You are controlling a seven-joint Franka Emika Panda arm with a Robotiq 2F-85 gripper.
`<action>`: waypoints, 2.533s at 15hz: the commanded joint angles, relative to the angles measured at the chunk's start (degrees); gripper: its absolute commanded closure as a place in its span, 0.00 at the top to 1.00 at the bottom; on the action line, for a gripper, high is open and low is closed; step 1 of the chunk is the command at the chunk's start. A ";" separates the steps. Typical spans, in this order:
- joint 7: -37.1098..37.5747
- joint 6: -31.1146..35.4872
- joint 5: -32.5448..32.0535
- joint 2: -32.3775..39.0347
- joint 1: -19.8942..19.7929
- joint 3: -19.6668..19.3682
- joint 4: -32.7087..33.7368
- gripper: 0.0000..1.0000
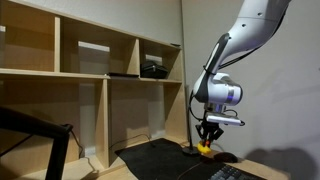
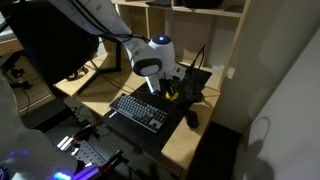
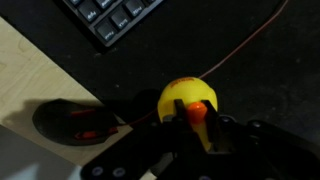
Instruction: Pick up the rubber duck and put it on the right side of the table
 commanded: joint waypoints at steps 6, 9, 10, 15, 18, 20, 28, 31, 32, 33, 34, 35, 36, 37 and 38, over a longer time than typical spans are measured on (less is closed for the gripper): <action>10.01 3.74 0.89 13.76 -1.35 1.52 10.35 0.05; 13.62 1.34 1.21 15.67 -1.98 0.47 12.39 0.05; 14.80 1.21 1.04 16.23 -1.83 -0.11 12.75 0.05; 18.71 -2.34 -0.12 16.55 -0.76 -1.39 14.11 0.05; 18.09 -5.79 -0.29 14.04 -0.91 -1.17 13.00 0.05; 18.08 -6.99 -0.63 12.34 -0.52 -1.55 12.10 0.05; 22.41 -9.69 -5.16 13.35 3.24 -4.58 12.05 0.05; 22.13 -8.68 -4.68 13.23 3.40 -3.73 11.54 0.48; 21.79 -7.39 -4.01 12.95 3.31 -3.28 11.22 0.52; 21.31 -6.09 -3.43 12.53 3.24 -2.82 10.88 0.60; 20.54 -4.63 -2.69 12.15 2.98 -2.16 10.51 0.66; 20.76 -3.28 -2.82 11.69 3.40 -2.20 10.17 0.74; 21.16 -1.83 -3.32 11.33 3.94 -2.43 9.87 0.81; 21.35 0.17 -4.00 10.79 4.65 -2.72 9.37 0.89; 20.90 1.12 -4.04 10.11 4.80 -2.37 8.99 0.95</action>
